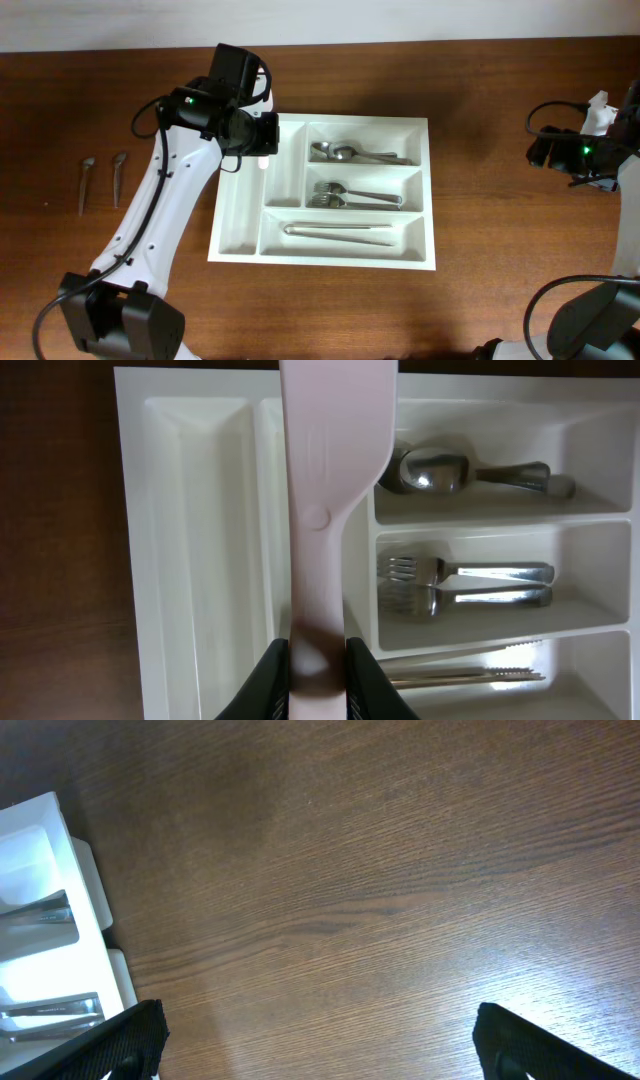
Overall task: Pack container
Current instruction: 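Carry the knife over the tray and lower it into the left compartment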
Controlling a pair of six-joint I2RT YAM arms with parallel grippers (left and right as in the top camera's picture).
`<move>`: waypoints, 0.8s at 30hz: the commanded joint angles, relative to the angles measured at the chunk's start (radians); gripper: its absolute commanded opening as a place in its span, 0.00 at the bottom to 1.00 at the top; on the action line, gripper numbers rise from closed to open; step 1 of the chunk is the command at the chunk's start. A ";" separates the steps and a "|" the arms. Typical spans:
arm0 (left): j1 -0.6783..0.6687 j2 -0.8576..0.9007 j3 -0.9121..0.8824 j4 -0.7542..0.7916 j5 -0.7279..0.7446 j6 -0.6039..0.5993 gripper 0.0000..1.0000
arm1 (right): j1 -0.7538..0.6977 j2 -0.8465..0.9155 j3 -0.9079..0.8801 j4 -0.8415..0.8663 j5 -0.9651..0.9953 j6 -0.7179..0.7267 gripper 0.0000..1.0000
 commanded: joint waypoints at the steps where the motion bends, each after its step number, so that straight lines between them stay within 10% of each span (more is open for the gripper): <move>1: 0.004 0.013 0.014 -0.008 -0.004 0.010 0.02 | -0.005 -0.026 0.000 0.000 -0.014 0.009 0.99; 24: 0.059 0.210 -0.015 -0.050 -0.083 0.138 0.02 | -0.005 -0.026 0.000 -0.001 -0.014 0.009 0.99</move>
